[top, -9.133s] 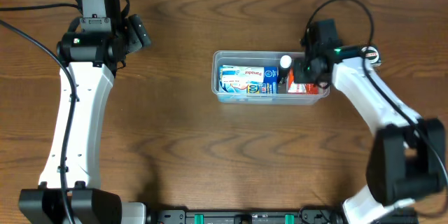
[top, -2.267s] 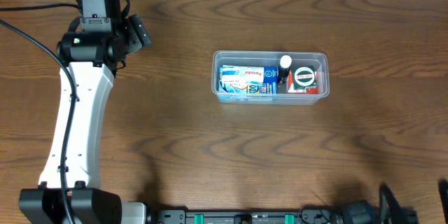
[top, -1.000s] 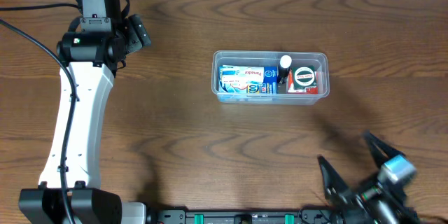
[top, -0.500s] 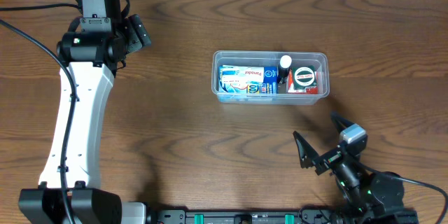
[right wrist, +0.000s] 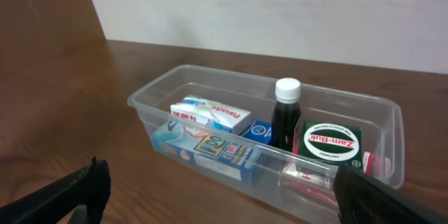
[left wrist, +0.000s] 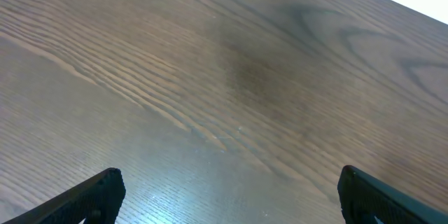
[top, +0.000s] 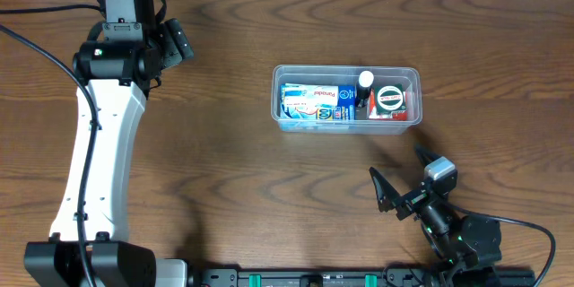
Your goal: Pack container
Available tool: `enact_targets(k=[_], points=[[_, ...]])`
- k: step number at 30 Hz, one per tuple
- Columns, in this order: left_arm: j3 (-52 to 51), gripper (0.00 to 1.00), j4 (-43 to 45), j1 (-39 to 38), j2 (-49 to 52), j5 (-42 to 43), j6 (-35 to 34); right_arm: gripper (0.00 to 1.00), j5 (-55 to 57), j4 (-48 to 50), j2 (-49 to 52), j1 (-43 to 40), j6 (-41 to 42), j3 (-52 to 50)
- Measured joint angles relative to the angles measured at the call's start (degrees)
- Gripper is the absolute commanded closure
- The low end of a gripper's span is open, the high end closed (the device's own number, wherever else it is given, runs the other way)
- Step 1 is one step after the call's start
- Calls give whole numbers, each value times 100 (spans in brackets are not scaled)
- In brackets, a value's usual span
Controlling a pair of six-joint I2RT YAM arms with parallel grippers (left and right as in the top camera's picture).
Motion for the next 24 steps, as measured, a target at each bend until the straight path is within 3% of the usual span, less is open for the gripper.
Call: enact_targets(k=[24], points=[[0, 2, 0, 0, 0, -2, 0, 1, 203, 0, 2, 0, 144, -4]])
